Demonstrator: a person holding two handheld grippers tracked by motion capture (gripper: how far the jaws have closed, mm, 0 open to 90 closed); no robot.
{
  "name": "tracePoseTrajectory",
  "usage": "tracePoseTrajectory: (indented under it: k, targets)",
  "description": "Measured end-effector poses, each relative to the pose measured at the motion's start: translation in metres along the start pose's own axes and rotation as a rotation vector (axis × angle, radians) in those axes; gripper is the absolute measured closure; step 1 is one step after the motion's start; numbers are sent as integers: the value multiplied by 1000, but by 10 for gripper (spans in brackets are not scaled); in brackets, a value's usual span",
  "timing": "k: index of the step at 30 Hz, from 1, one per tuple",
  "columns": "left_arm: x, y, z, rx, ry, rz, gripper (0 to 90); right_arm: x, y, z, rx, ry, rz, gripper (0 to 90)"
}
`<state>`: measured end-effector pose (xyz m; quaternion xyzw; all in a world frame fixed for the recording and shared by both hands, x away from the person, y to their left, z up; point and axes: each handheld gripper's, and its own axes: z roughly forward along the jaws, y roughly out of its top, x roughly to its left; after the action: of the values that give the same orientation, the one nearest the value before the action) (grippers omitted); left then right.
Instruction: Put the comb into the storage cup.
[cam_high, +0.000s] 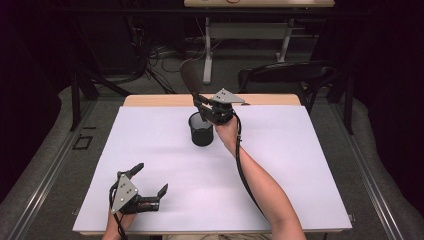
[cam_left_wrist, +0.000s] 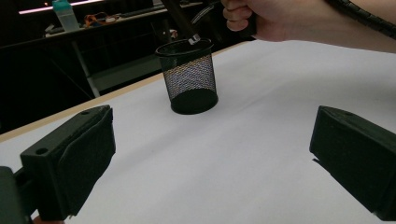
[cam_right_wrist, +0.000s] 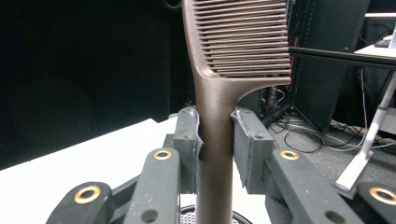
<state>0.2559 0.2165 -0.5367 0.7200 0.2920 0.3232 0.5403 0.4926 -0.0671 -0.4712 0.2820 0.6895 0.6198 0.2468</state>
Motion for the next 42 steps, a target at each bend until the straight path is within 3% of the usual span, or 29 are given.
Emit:
tracePoseTrajectory:
  k: [42]
  targets:
    - [0, 0, 1, 7, -1, -1, 3, 3, -20, 10, 70, 19, -13, 729]
